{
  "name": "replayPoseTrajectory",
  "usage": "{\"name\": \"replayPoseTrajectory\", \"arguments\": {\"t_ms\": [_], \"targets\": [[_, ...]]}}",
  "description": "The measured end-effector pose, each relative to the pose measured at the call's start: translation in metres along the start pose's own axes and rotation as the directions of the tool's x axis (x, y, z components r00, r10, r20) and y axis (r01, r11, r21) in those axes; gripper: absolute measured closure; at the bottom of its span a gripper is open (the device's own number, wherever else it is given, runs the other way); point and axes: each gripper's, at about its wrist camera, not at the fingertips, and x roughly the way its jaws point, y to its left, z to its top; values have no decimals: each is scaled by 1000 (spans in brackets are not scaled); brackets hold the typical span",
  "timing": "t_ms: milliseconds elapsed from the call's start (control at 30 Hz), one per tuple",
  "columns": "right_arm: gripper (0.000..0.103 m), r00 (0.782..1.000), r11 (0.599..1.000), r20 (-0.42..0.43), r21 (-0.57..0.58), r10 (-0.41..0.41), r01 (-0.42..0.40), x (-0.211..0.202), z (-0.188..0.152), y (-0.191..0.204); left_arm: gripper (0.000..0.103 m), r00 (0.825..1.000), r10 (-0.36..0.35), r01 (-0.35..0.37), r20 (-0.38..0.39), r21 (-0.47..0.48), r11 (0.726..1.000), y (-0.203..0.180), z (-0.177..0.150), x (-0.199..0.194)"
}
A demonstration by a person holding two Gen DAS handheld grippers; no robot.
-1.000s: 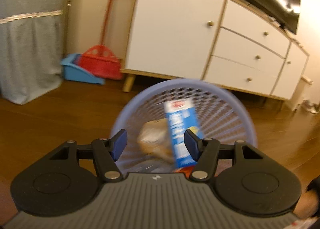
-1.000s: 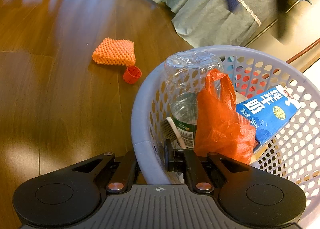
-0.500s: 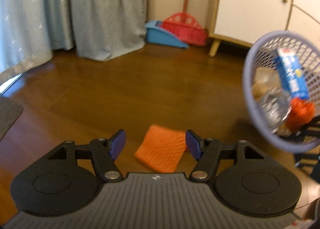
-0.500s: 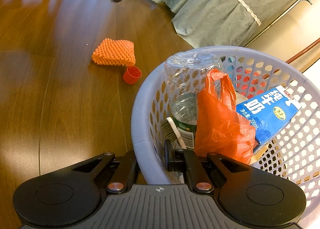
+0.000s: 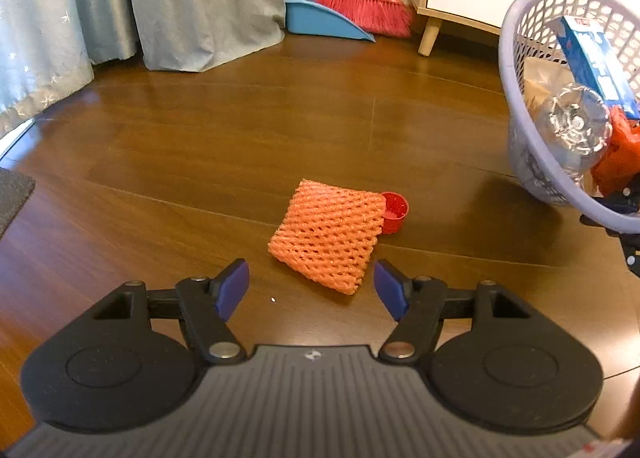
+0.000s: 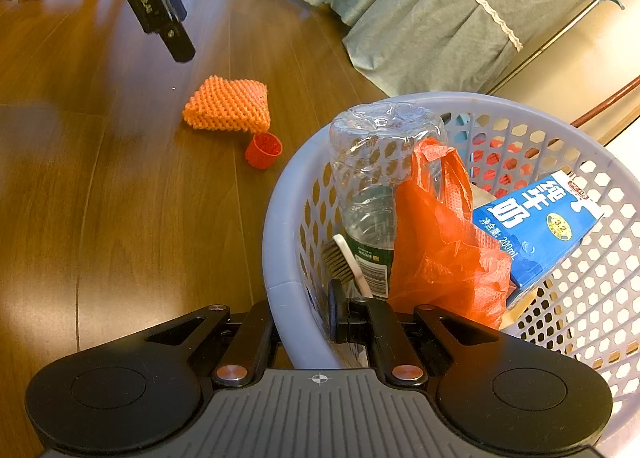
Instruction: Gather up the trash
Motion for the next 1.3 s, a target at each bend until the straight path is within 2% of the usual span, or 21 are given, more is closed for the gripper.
{"name": "replayPoseTrajectory", "arguments": {"t_ms": [533,867,1067,1100,1133,1233,1300], "targets": [[99,1000,1000,5,0,-3,3,2,-3,-4,38,998,15,-20,-65,-80,997,6,-7,27],[99,1000,1000,14,-11,-13,13,7,-7,-5,46,998,-26,12,-56,-230,973,15,0,53],[99,1000,1000,18,-12,-14,14,8,-9,-6,48,996,-33,11,-78,-264,965,10,3,78],[99,1000,1000,18,-13,-14,14,8,-9,-6,51,996,-25,1,-86,-263,965,9,3,81],[99,1000,1000,18,-13,-13,14,8,-9,-7,63,996,-19,-6,-91,-260,966,8,2,85],[99,1000,1000,18,-12,-15,15,9,-9,-8,80,995,-8,-19,-100,-262,965,10,0,90],[99,1000,1000,17,-10,-16,16,10,-8,-8,87,994,-1,-27,-114,-248,968,10,-1,91]]}}
